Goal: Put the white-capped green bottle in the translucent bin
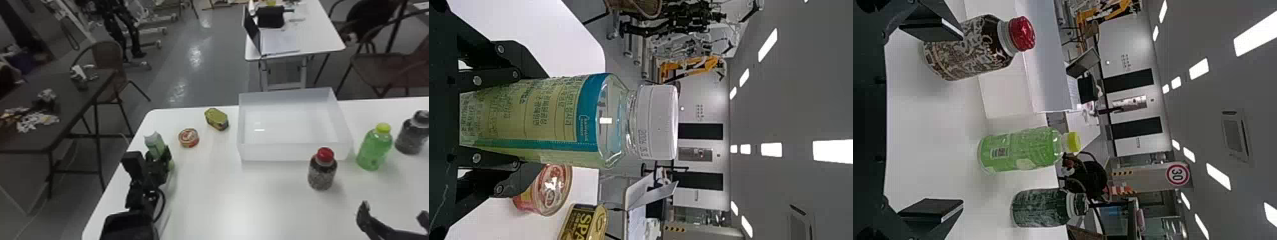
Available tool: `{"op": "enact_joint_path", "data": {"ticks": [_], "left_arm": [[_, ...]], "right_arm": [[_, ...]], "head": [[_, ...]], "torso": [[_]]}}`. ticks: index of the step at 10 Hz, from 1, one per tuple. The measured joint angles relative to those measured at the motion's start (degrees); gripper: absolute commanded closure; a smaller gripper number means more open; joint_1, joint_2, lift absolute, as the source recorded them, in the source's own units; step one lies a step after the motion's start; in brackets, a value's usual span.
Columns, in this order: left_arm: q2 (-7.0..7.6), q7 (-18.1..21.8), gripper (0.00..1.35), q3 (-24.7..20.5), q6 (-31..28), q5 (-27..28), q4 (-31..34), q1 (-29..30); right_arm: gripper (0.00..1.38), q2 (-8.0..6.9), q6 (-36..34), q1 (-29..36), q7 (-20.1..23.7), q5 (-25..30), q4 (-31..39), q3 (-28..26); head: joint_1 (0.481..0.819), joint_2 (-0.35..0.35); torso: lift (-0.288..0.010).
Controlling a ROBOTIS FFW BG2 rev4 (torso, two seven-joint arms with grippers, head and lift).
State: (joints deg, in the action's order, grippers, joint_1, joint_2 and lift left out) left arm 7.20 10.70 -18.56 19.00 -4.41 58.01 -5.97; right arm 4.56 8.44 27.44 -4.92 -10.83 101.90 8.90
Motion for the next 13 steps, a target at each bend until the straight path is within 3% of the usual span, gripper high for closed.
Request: {"op": "enact_joint_path", "data": {"ticks": [2, 4, 6, 9, 11, 13], "left_arm": [[-0.56, -1.0, 0.93, 3.8, -1.2, 0.8, 7.2, 1.0], [-1.39, -1.1, 0.93, 10.8, -5.2, 3.4, 18.7, 1.4], [-2.25, 1.1, 0.93, 17.3, -9.6, 4.2, 24.0, -0.3], [-2.67, 6.2, 0.92, 25.3, -16.9, 6.1, 23.3, -4.0], [-4.72, 14.9, 0.88, 26.8, -18.9, 13.9, 15.9, -10.0], [-6.49, 19.7, 0.88, 26.8, -18.9, 23.4, 9.0, -15.4]], "right_arm": [[0.11, 0.0, 0.0, 0.4, 0.0, -0.1, 0.0, 0.0], [0.11, 0.01, 0.0, 0.3, 0.0, -0.2, -0.1, 0.0], [0.11, 0.01, 0.3, -0.2, 0.1, -0.4, -0.7, 0.0], [0.11, 0.01, 0.3, -1.5, 0.6, -0.6, -2.2, 0.0], [0.11, 0.24, 0.3, -2.0, 0.9, -0.7, -2.7, 0.1], [0.11, 0.36, 0.3, -2.9, 1.1, -0.8, -3.5, 0.1]], "head": [[0.695, 0.247], [0.695, 0.151], [0.695, 0.075], [0.695, -0.042], [0.695, -0.089], [0.695, -0.115]], "torso": [[-0.074], [-0.074], [-0.074], [-0.074], [-0.074], [-0.074]]}}
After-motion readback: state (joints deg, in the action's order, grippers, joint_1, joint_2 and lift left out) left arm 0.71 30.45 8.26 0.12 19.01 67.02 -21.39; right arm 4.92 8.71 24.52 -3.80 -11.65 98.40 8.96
